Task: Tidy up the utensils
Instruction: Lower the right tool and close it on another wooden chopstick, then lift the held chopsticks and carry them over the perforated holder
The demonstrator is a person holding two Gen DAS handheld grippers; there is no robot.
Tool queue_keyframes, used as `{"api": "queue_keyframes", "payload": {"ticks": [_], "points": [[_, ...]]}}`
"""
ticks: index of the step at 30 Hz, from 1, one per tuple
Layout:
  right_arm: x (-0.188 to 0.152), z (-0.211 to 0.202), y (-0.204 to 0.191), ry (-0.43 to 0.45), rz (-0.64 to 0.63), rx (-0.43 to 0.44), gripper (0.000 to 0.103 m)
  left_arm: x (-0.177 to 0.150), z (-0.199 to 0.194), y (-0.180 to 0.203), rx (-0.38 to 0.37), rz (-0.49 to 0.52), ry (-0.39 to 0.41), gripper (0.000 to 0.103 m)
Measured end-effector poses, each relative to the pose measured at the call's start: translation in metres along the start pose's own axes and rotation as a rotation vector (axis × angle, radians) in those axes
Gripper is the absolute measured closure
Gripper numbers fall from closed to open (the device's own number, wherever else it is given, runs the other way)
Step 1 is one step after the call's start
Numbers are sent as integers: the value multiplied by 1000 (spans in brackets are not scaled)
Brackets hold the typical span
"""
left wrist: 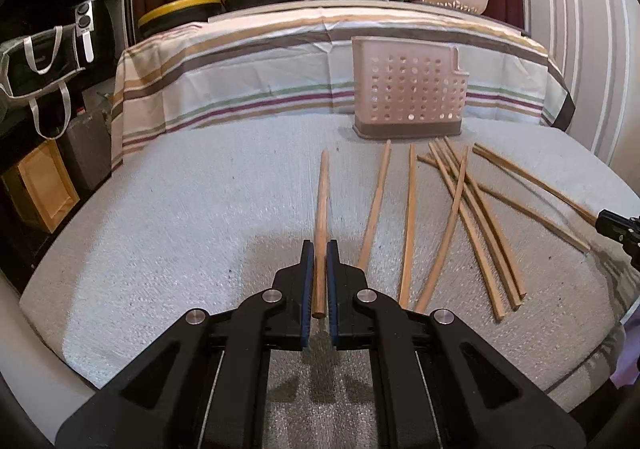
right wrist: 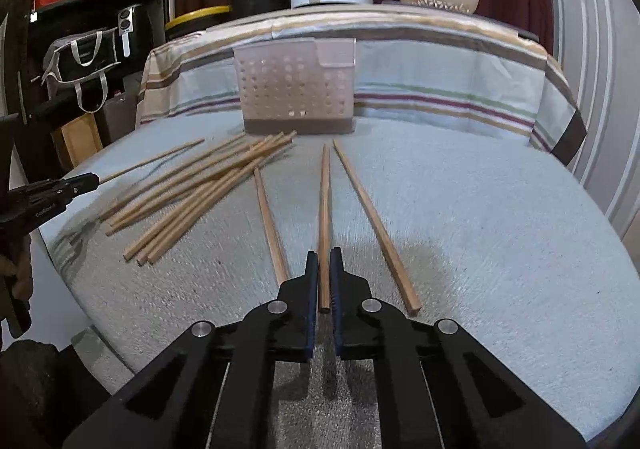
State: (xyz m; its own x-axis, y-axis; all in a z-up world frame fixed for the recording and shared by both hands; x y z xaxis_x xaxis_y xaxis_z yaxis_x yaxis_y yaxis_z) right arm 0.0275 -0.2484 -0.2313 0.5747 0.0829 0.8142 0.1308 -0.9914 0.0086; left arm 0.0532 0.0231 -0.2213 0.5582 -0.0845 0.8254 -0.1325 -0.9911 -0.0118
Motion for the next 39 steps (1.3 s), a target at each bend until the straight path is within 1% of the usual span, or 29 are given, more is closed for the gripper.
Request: {"api": "queue_keyframes", "payload": {"ticks": [15,23,27,30,33,39], "points": [[35,-33,4,117,11,-33,96,26,-34,3,11,-2,114,96],[59,-48,9,166,28,-40,96,50,-53,2,11,-14,160,96],[80,-55,15,195,52,-39,96,68,-60,-3,0,-32,167,96],[97,-57,17,216,53,-47,96,82,-58,-8,-18,-51,152,96],[112,-53,18,231,49,-49,96,98,-54,-13,-29,-63,145,96],[137,-37,20,253,39,-40,96,123,-41,-18,-22,-43,156,96]]}}
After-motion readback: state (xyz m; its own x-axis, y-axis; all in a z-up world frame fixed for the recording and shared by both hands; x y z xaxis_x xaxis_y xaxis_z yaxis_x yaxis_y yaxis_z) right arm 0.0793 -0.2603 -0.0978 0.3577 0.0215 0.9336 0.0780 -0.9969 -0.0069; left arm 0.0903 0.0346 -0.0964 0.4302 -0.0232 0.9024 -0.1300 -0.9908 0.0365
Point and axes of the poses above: each gripper's, at about its wrist camera, not at the fingertips, and z roughly the way its jaws point, y to its right, x to its top, the point moved 5 cm from there along z, roughly the way its jaws point, and after that the axes turned 5 degrees about -x, right-handed, at the moved point
